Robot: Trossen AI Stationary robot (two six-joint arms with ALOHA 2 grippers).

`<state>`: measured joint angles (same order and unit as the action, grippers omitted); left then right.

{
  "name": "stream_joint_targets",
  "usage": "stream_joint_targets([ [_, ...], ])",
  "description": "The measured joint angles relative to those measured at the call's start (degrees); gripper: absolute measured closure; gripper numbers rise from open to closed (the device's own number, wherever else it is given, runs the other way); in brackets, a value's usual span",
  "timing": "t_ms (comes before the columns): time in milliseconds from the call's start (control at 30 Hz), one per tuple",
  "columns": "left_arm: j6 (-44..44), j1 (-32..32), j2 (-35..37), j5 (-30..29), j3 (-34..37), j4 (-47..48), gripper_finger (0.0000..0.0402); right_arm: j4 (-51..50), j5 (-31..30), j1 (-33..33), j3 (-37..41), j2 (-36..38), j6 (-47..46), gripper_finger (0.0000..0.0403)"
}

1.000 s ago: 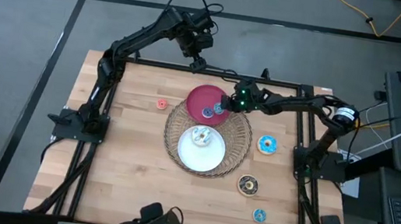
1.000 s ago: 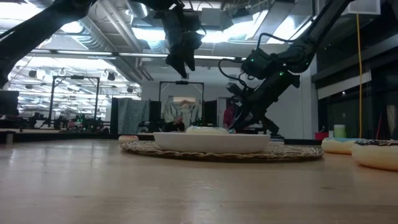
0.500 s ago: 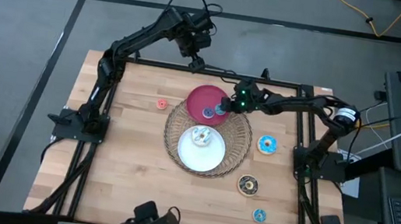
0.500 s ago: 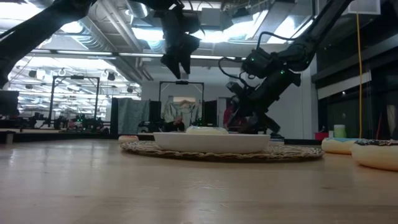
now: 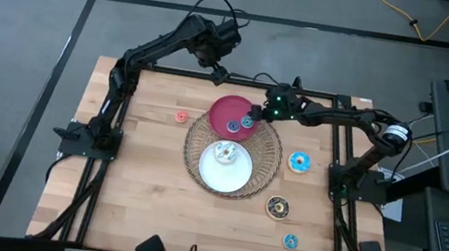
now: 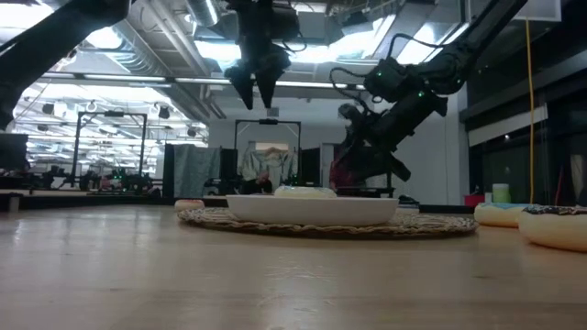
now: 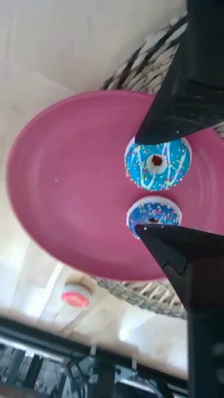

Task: Pick & Place donuts
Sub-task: Put the small pink donut on the red plate

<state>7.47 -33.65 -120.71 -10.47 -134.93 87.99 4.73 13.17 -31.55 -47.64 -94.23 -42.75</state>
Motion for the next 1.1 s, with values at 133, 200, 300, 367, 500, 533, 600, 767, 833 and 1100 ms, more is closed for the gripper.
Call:
stream_joint_targets([
  [133, 2.67, 2.23, 0.11, -4.77, 0.60, 1.90, 0.0080, 0.07, 0.53, 0.00, -0.02, 2.35, 2.46, 0.0183],
  [200, 4.02, 3.18, 0.33, -4.31, 1.86, 2.13, 0.0080, 0.17, 1.21, 0.00, -0.02, 3.43, 3.19, 0.0183],
  [300, 5.86, 4.65, 0.68, -4.74, 3.90, 1.84, 0.0080, 0.15, 3.16, 0.00, -0.02, 5.00, 4.14, 0.0183],
  [367, 7.25, 5.62, 1.31, -7.49, 5.96, 1.43, 0.0080, 0.15, 3.81, 0.00, -0.02, 6.11, 4.38, 0.0183],
  [500, 8.82, 8.04, 4.96, -11.63, 12.85, -5.88, 0.0080, 0.35, 5.48, 0.00, -0.02, 7.90, 5.73, 0.0183],
  [533, 9.33, 8.66, 6.32, -12.32, 15.07, -8.45, 0.0080, 0.49, 6.25, 0.00, -0.02, 8.16, 5.78, 0.0183],
  [600, 10.66, 9.58, 9.12, -12.53, 20.11, -13.36, 0.0080, 0.75, 8.46, 0.00, -0.04, 8.52, 5.79, 0.0183],
  [767, 16.31, 10.91, 16.93, -12.36, 34.58, -20.80, 0.0080, 0.96, 10.69, 0.02, -0.04, 8.66, 5.50, 0.0183],
  [833, 18.94, 11.22, 19.70, -12.01, 40.10, -22.00, 0.0080, 1.07, 10.67, 0.00, -0.04, 8.67, 5.47, 0.0183],
  [1100, 27.62, 11.26, 28.96, -7.89, 57.08, -29.83, 0.0080, 3.71, 10.85, 0.06, -0.04, 8.67, 2.70, 0.0183],
])
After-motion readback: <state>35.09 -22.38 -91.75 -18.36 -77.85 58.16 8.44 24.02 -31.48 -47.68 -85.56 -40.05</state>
